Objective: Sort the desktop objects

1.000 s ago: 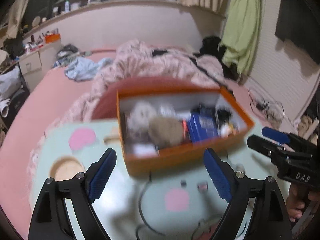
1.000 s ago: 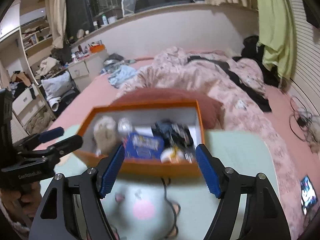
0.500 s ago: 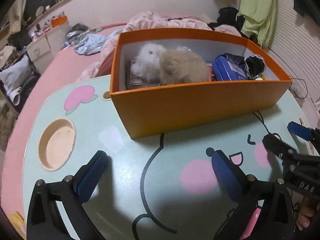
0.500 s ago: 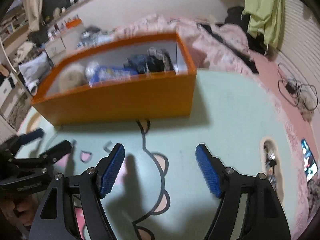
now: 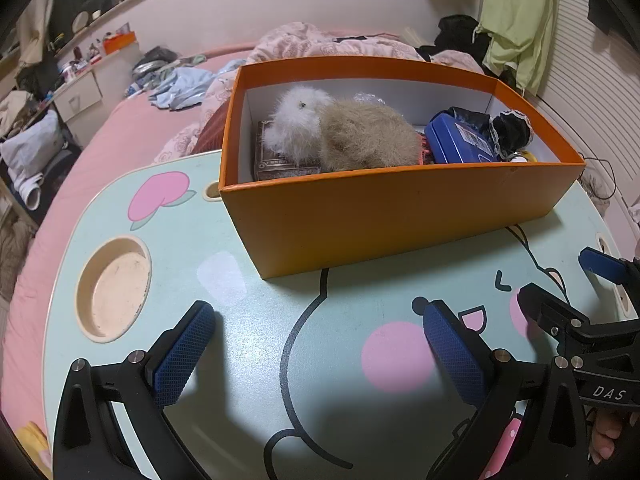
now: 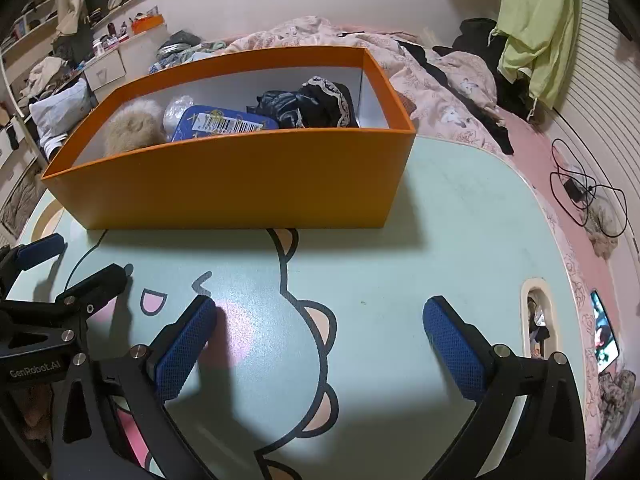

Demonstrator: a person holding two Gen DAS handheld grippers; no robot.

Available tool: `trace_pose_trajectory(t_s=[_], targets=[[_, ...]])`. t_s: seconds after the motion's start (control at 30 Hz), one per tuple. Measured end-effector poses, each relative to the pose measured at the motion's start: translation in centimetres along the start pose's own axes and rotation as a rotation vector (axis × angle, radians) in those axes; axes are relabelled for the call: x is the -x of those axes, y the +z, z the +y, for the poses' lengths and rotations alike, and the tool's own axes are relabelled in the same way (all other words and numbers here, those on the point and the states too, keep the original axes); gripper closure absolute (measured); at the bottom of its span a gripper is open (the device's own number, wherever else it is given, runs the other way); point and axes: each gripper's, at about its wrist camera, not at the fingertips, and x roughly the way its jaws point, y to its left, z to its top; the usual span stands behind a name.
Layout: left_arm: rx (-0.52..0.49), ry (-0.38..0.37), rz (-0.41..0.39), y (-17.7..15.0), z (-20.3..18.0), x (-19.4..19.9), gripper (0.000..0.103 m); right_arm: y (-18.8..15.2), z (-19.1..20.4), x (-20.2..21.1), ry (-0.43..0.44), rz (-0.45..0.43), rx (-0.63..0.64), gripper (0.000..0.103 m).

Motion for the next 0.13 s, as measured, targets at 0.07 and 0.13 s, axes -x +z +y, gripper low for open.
trace_pose_trajectory(t_s=[0.07, 0.13], targets=[[-0.001, 0.001, 0.0, -0.03, 0.02, 0.0, 0.0, 0.01, 0.01, 0.0, 0.0, 0.0, 0.0, 0.0], [0.0, -0.001, 0.0, -0.04, 0.05, -0.02, 0.0, -0.01, 0.01, 0.0, 0.0, 0.0, 0.0, 0.0]])
